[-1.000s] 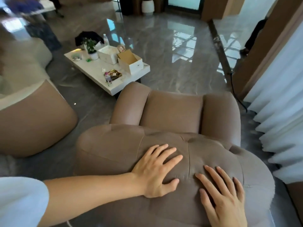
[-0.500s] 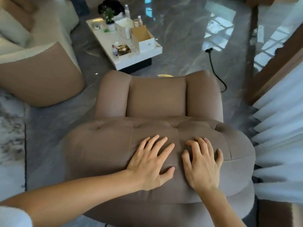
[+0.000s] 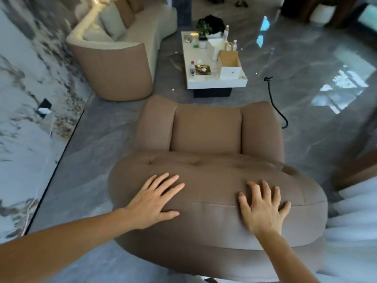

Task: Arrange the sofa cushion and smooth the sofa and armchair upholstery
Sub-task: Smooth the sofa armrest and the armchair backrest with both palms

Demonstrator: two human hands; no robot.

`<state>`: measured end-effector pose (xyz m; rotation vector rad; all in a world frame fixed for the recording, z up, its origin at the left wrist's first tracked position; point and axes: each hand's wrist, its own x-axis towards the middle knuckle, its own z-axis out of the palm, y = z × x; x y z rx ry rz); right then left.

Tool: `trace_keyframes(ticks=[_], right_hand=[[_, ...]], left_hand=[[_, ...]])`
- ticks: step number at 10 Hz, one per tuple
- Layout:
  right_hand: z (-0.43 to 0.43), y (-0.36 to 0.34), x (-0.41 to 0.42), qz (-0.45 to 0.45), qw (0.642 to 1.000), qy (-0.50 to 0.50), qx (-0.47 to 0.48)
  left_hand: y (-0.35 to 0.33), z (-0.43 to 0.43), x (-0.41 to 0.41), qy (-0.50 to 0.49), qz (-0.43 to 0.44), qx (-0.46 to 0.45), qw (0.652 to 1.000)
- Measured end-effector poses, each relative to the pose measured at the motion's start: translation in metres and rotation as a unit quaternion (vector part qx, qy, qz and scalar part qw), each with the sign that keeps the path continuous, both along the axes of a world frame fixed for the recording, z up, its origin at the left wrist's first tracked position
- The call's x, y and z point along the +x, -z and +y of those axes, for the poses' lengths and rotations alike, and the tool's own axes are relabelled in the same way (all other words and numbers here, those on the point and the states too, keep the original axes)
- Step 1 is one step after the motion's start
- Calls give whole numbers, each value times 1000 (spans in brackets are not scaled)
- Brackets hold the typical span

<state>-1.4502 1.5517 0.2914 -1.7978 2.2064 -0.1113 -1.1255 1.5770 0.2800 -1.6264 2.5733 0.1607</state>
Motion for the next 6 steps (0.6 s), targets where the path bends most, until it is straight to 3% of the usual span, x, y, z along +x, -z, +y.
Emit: trace_keyframes(ticks=[3, 5, 6], right_hand=[[12, -7, -20, 37, 999, -20, -6], [10, -24, -6, 52, 998, -29, 38], [9, -36, 28, 60, 994, -92, 14]], left_hand=[[13, -2, -53, -32, 42, -32, 998], [-1, 11, -61, -109, 90, 4, 990], [-14, 32, -46, -140, 97, 36, 985]])
